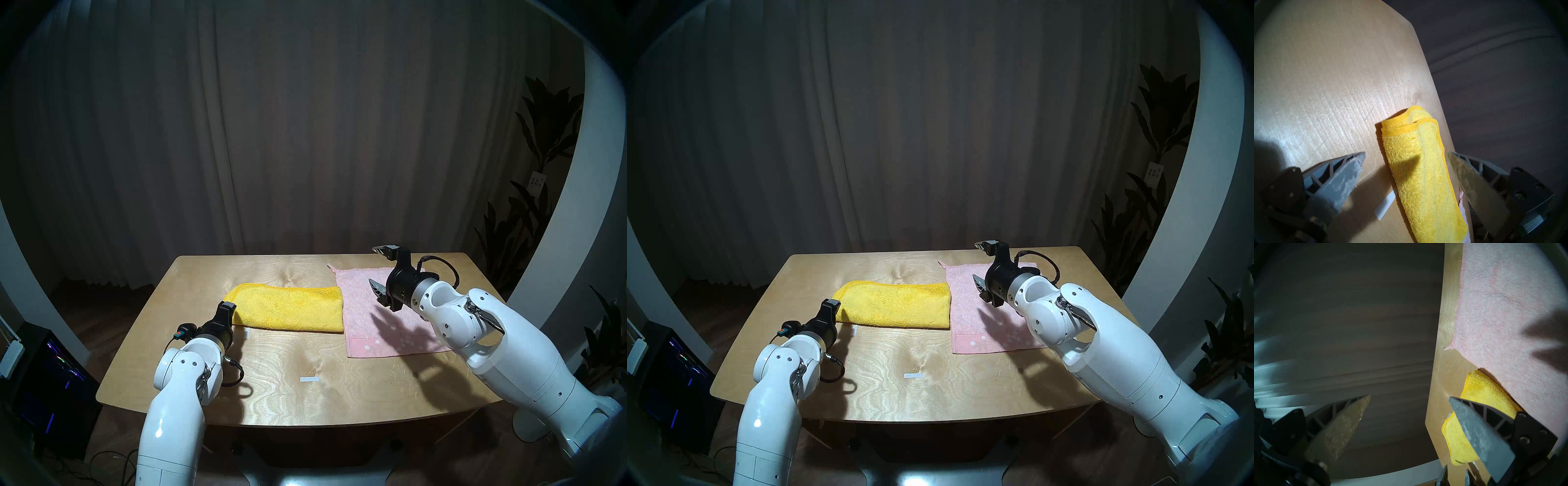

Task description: Fold each towel twice and stack them on table

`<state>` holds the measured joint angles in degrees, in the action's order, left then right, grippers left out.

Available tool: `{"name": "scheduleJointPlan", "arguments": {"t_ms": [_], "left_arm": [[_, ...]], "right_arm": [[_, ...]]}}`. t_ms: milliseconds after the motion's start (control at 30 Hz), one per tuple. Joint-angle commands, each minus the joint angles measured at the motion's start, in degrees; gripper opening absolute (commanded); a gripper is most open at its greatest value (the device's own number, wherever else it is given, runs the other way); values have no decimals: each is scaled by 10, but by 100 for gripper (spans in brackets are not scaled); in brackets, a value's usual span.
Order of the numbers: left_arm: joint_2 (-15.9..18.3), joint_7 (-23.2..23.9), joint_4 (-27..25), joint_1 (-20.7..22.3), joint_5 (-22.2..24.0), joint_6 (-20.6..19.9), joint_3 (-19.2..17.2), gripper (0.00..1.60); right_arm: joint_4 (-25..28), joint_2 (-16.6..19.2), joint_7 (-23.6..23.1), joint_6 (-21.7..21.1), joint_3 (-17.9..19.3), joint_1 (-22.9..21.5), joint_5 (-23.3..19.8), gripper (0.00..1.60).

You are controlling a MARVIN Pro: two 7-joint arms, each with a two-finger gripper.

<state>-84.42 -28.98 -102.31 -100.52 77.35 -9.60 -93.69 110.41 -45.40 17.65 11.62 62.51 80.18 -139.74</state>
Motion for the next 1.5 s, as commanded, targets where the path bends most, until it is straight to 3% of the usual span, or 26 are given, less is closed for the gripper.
{"name": "scheduleJointPlan", "arguments": {"t_ms": [0, 467, 933, 1133, 1200, 1233, 1267, 1400, 1467], "left_arm": [[17, -2, 18, 55, 4, -20, 0, 160], [44, -17, 75, 106, 19, -88, 24, 160], [48, -1, 160, 148, 13, -87, 38, 160], [51, -4, 171, 152, 13, -90, 37, 160], [52, -3, 173, 151, 13, -90, 37, 137], [51, -4, 173, 151, 13, -90, 36, 99], [52, -5, 173, 151, 13, -92, 36, 85], [53, -10, 167, 146, 12, -94, 39, 77], [51, -11, 164, 143, 11, -92, 39, 57]], "right_arm": [[25, -3, -9, 24, 13, 3, 1, 160], [54, -3, -9, 75, 20, 13, 6, 160], [63, 0, -2, 98, 23, 15, 14, 160], [61, -2, -1, 103, 21, 12, 16, 160], [60, -3, 0, 104, 20, 11, 17, 160], [60, -3, 1, 105, 19, 10, 17, 160], [60, -4, 1, 105, 19, 10, 17, 160], [59, -6, 1, 106, 17, 9, 18, 160], [59, -7, 1, 106, 16, 9, 18, 160]]}}
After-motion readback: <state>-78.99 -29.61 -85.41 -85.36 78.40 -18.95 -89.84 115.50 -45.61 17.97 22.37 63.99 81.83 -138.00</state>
